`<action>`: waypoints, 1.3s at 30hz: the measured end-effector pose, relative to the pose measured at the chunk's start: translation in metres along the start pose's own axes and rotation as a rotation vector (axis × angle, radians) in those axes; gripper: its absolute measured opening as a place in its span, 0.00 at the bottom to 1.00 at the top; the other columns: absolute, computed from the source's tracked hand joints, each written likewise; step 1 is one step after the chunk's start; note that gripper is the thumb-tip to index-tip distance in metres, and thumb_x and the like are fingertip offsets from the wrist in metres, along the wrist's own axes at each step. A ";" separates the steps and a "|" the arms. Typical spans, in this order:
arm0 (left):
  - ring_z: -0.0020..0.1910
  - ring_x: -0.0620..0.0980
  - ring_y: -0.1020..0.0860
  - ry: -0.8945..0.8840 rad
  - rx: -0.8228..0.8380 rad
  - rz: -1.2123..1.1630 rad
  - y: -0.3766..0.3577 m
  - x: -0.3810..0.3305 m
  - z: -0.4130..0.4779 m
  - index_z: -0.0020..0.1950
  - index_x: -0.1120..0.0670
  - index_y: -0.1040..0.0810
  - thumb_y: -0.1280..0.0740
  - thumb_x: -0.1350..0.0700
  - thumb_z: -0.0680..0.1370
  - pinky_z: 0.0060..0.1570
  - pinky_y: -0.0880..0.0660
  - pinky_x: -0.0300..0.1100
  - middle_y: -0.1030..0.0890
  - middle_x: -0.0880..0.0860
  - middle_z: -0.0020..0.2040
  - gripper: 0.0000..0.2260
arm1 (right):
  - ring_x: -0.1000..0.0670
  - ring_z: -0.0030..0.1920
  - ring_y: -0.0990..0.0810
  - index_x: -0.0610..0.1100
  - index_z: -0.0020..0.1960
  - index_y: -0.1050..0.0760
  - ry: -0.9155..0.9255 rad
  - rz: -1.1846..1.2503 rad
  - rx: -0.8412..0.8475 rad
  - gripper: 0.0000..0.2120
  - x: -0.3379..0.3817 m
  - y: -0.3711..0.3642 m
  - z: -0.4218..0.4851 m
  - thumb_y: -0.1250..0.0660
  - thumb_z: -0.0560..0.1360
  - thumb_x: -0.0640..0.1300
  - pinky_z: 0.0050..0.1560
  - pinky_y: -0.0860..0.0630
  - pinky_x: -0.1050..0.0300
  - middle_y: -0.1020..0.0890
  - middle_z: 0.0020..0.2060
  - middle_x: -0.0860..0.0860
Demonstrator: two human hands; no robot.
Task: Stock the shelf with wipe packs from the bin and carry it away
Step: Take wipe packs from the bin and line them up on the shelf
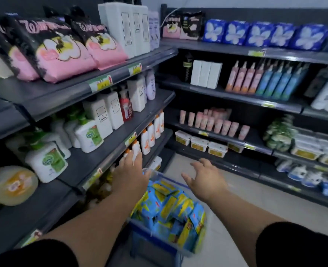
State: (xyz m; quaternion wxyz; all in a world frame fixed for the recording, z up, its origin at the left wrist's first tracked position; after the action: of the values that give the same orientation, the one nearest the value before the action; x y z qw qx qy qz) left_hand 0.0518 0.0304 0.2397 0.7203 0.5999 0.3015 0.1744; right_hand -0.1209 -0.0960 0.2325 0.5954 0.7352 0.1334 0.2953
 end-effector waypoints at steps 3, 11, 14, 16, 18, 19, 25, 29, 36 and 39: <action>0.69 0.55 0.37 0.013 0.071 -0.010 -0.044 0.026 0.034 0.76 0.52 0.42 0.42 0.41 0.79 0.65 0.35 0.48 0.39 0.54 0.74 0.29 | 0.45 0.71 0.35 0.52 0.74 0.39 -0.060 0.021 0.081 0.28 -0.002 -0.043 0.034 0.45 0.78 0.63 0.68 0.33 0.48 0.40 0.75 0.50; 0.72 0.54 0.42 0.054 0.308 -0.024 -0.154 0.085 0.097 0.77 0.51 0.47 0.42 0.43 0.80 0.66 0.36 0.47 0.48 0.53 0.77 0.29 | 0.46 0.68 0.31 0.52 0.73 0.37 -0.170 0.088 0.246 0.26 -0.004 -0.154 0.109 0.42 0.78 0.61 0.63 0.29 0.51 0.37 0.72 0.52; 0.75 0.54 0.45 0.081 0.371 -0.053 -0.201 0.103 0.105 0.78 0.51 0.50 0.40 0.44 0.79 0.71 0.39 0.49 0.51 0.53 0.78 0.32 | 0.47 0.69 0.32 0.52 0.73 0.36 -0.173 0.095 0.292 0.27 -0.007 -0.195 0.127 0.39 0.77 0.60 0.65 0.32 0.53 0.36 0.72 0.51; 0.76 0.54 0.47 0.104 0.427 -0.082 -0.235 0.112 0.103 0.78 0.51 0.49 0.40 0.42 0.79 0.71 0.39 0.50 0.52 0.52 0.78 0.32 | 0.47 0.71 0.34 0.52 0.73 0.36 -0.141 0.070 0.322 0.27 -0.009 -0.223 0.137 0.38 0.77 0.59 0.68 0.35 0.55 0.36 0.73 0.50; 0.75 0.54 0.46 0.140 0.484 -0.102 -0.266 0.117 0.095 0.78 0.50 0.48 0.41 0.41 0.79 0.71 0.40 0.48 0.49 0.52 0.78 0.31 | 0.47 0.72 0.37 0.52 0.74 0.37 -0.097 0.055 0.366 0.28 -0.010 -0.250 0.146 0.36 0.76 0.58 0.69 0.38 0.56 0.38 0.74 0.49; 0.75 0.54 0.45 0.152 0.507 -0.102 -0.280 0.118 0.092 0.78 0.50 0.48 0.42 0.41 0.79 0.72 0.41 0.48 0.48 0.53 0.78 0.31 | 0.47 0.73 0.38 0.52 0.74 0.38 -0.078 0.052 0.384 0.29 -0.010 -0.263 0.151 0.36 0.76 0.57 0.71 0.40 0.56 0.40 0.75 0.48; 0.75 0.54 0.44 0.186 0.614 -0.089 -0.329 0.114 0.085 0.77 0.45 0.46 0.41 0.42 0.80 0.67 0.35 0.48 0.52 0.50 0.79 0.28 | 0.45 0.76 0.47 0.54 0.76 0.43 0.036 -0.014 0.383 0.32 -0.012 -0.319 0.174 0.35 0.75 0.58 0.75 0.44 0.52 0.49 0.78 0.49; 0.73 0.54 0.38 0.227 0.628 -0.107 -0.343 0.114 0.090 0.76 0.42 0.42 0.38 0.44 0.79 0.61 0.29 0.50 0.49 0.49 0.78 0.27 | 0.45 0.76 0.46 0.56 0.76 0.44 0.029 -0.007 0.438 0.27 -0.020 -0.335 0.184 0.40 0.80 0.54 0.73 0.44 0.52 0.48 0.78 0.49; 0.62 0.55 0.26 0.154 0.504 -0.028 -0.321 0.108 0.102 0.74 0.50 0.36 0.45 0.61 0.82 0.55 0.26 0.48 0.30 0.53 0.70 0.20 | 0.45 0.69 0.32 0.49 0.76 0.43 0.045 0.007 0.338 0.27 -0.016 -0.306 0.190 0.43 0.79 0.37 0.64 0.34 0.55 0.32 0.72 0.46; 0.57 0.56 0.24 0.123 0.440 0.025 -0.296 0.104 0.108 0.74 0.51 0.36 0.46 0.63 0.81 0.50 0.25 0.49 0.26 0.55 0.65 0.21 | 0.42 0.64 0.27 0.50 0.76 0.40 -0.007 0.039 0.264 0.29 -0.014 -0.277 0.187 0.44 0.77 0.34 0.57 0.29 0.52 0.27 0.67 0.44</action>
State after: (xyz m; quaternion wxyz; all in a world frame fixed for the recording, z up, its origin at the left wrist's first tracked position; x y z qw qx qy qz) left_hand 0.1674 -0.0525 -0.0600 0.5502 0.7343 0.3683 0.1498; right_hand 0.0218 -0.1821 -0.0577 0.4881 0.8107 0.1548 0.2838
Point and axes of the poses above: each hand's wrist, its own z-axis towards the middle knuckle, its own y-axis out of the back of the hand, x = y × z, the point moved 9 cm from there along z, towards the middle knuckle
